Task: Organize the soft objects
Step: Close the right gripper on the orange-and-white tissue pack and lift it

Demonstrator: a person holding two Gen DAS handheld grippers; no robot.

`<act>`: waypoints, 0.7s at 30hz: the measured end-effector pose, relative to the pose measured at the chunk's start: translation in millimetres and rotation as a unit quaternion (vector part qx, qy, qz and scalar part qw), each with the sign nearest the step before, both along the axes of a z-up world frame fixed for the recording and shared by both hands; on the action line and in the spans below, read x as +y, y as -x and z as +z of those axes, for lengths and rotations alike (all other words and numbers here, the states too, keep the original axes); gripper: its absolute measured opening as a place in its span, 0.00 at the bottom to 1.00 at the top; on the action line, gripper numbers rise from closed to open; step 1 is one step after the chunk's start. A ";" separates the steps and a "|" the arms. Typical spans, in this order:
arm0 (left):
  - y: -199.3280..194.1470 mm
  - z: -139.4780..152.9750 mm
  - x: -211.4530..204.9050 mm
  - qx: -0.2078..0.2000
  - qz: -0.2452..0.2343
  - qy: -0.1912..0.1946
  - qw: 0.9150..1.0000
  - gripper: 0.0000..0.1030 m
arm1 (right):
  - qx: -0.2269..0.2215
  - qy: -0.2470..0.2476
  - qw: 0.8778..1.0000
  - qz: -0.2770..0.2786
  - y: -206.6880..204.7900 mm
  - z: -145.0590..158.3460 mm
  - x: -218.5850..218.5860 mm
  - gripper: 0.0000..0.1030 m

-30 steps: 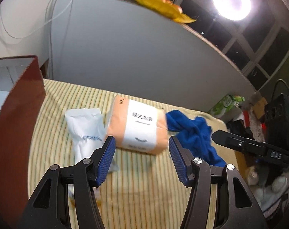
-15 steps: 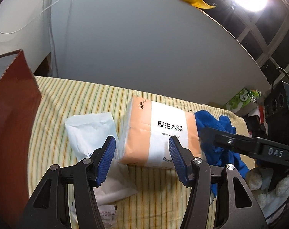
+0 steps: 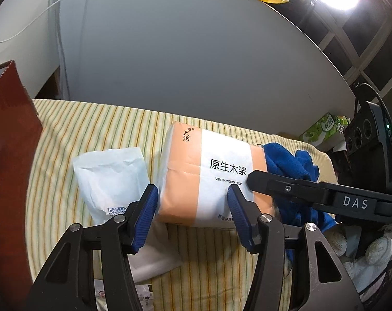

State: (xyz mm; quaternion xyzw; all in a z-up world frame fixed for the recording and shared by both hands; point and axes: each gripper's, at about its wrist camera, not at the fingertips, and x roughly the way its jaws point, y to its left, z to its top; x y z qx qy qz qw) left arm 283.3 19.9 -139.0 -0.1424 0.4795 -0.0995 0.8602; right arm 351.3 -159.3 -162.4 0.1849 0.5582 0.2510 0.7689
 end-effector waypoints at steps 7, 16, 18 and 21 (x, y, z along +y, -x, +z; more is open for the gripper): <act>0.8 -0.6 4.4 0.002 0.004 0.001 1.000 0.52 | -0.029 0.024 0.999 -0.007 7.1 13.7 -5.4 0.33; 1.7 -2.2 5.4 0.001 0.001 0.000 1.000 0.52 | -0.017 0.005 1.000 0.007 8.0 16.8 -9.0 0.33; 1.6 -1.7 4.3 0.001 -0.001 -0.002 1.000 0.52 | -0.009 -0.002 1.000 0.006 3.9 9.8 -2.8 0.33; 1.1 -1.2 1.5 0.001 -0.004 -0.002 1.000 0.52 | 0.012 -0.021 1.000 0.004 -2.3 -1.9 1.1 0.33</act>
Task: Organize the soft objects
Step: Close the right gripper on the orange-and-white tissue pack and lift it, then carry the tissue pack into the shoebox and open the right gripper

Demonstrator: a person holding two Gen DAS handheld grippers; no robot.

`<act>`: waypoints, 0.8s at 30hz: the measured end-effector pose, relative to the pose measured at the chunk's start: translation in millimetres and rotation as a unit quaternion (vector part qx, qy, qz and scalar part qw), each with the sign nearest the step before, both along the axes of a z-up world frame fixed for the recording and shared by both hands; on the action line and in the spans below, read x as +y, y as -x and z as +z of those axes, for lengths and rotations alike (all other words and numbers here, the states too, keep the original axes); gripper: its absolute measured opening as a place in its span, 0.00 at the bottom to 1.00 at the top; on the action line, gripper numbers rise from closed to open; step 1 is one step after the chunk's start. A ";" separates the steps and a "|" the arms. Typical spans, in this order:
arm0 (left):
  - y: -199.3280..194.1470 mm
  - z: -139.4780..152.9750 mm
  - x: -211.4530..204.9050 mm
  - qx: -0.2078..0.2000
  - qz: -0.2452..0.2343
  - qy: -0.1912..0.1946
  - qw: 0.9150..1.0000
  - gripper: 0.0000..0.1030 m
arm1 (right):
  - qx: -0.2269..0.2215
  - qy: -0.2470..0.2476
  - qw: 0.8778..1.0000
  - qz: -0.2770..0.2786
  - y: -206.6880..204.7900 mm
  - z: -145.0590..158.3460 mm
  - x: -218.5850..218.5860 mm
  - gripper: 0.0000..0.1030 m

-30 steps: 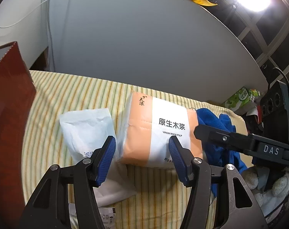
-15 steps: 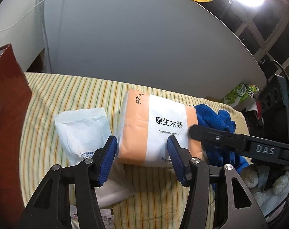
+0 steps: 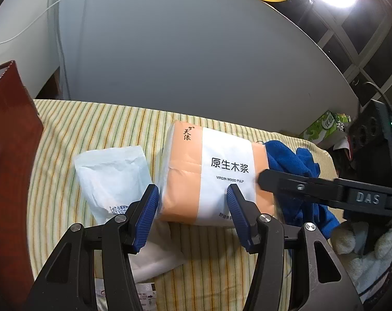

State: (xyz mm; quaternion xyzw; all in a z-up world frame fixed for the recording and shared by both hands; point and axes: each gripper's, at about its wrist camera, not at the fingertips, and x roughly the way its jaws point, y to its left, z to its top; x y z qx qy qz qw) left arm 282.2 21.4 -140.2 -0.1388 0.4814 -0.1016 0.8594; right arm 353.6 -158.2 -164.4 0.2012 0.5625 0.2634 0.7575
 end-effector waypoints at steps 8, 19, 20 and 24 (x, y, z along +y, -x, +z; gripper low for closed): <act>5.7 6.6 -6.2 -0.003 -0.002 0.005 1.000 0.52 | -0.006 0.014 1.000 -0.007 8.1 4.0 7.0 0.33; 50.7 66.2 3.9 -0.067 0.008 0.012 0.998 0.52 | -0.068 0.002 0.998 0.014 49.8 70.7 6.8 0.33; 56.2 74.9 5.5 -0.077 0.010 0.009 0.997 0.52 | -0.074 0.002 0.997 0.017 53.7 77.3 8.2 0.33; 77.7 104.1 14.6 -0.111 0.015 0.001 0.994 0.52 | -0.103 -0.005 0.994 0.028 70.0 107.1 18.9 0.33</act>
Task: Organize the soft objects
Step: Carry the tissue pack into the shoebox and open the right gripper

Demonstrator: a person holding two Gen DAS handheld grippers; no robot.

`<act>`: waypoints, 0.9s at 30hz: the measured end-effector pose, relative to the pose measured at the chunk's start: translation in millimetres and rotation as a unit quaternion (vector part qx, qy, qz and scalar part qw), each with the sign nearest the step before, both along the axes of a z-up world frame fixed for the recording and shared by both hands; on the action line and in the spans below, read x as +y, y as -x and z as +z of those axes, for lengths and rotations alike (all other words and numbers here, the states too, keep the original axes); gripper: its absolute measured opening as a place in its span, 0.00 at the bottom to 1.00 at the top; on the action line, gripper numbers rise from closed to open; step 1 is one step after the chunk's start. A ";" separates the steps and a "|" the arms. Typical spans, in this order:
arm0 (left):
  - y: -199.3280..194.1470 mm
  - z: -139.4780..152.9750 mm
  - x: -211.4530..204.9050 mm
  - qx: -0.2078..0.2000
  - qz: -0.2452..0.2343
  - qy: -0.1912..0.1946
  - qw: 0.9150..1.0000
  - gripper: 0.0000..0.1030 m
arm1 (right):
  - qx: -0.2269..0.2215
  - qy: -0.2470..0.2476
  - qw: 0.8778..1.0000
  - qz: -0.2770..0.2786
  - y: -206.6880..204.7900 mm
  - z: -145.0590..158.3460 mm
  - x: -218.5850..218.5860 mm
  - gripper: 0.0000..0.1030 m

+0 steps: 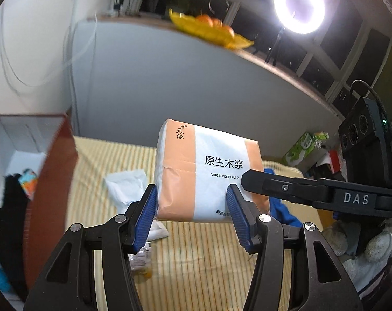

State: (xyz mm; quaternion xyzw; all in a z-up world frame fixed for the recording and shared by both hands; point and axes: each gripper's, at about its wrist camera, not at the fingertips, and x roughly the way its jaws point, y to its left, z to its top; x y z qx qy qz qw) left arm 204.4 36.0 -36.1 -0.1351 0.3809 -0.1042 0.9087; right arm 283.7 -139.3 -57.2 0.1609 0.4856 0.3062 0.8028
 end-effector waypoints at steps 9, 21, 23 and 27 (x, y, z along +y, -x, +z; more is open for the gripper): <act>40.7 40.9 40.5 -0.045 0.032 -0.012 0.998 0.52 | -0.040 -0.010 0.998 0.041 23.9 38.8 48.7 0.33; 64.1 48.0 133.1 -0.050 0.109 -0.026 0.992 0.52 | -0.048 -0.004 0.992 0.115 31.0 44.5 160.8 0.33; 67.2 44.8 149.7 -0.045 0.123 -0.026 0.991 0.52 | -0.046 0.001 0.991 0.127 31.1 41.6 181.2 0.33; 63.9 34.7 174.5 -0.034 0.144 -0.036 0.988 0.52 | -0.046 0.011 0.988 0.144 31.3 35.1 214.7 0.33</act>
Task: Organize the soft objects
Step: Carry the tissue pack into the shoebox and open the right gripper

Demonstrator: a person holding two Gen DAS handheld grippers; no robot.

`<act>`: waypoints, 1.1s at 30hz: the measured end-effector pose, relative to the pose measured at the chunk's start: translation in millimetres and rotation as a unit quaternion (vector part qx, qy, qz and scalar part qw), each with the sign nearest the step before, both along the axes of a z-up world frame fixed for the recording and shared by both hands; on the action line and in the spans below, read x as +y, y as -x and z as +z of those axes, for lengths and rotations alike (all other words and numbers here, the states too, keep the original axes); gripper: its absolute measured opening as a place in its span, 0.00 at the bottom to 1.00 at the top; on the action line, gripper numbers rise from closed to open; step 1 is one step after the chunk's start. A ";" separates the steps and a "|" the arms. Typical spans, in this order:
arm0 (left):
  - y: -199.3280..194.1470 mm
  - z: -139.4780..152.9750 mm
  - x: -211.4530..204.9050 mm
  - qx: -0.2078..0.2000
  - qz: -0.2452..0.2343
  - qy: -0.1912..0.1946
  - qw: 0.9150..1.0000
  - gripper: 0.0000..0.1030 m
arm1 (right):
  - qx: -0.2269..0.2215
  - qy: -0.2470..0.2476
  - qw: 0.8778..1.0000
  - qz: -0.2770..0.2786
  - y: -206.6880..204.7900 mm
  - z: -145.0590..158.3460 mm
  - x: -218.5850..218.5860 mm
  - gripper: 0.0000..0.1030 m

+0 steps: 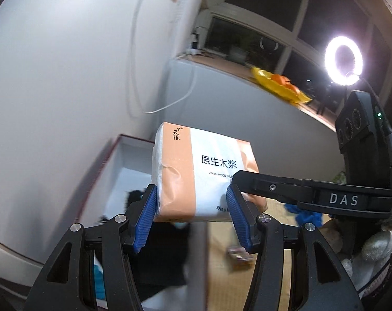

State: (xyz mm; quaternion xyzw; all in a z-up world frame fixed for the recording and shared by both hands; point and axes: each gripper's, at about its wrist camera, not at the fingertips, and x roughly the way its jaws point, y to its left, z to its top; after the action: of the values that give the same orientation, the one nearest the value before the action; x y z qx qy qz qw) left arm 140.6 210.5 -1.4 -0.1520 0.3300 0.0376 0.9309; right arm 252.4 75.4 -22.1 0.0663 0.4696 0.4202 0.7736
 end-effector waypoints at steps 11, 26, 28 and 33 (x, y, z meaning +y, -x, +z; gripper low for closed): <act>-14.9 -26.0 19.5 0.033 0.019 -0.013 0.999 0.52 | 0.001 0.040 0.999 0.015 -8.7 -20.5 42.3 0.33; -9.0 -38.6 25.4 0.056 0.051 -0.068 0.995 0.52 | -0.064 0.103 0.993 0.014 -7.2 -21.1 55.7 0.33; -4.8 -38.2 24.4 0.053 0.053 -0.072 0.995 0.52 | -0.077 0.109 0.991 0.012 -4.6 -18.7 51.5 0.35; 7.0 -31.3 12.9 0.035 0.059 -0.096 0.993 0.52 | -0.101 0.112 0.988 0.009 5.4 -13.7 33.9 0.44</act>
State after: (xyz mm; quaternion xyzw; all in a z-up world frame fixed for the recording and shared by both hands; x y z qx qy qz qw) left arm 133.5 223.4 -32.8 -0.0793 0.3480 0.1294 0.9251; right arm 247.0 109.3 -35.9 -0.0683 0.4337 0.3764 0.8158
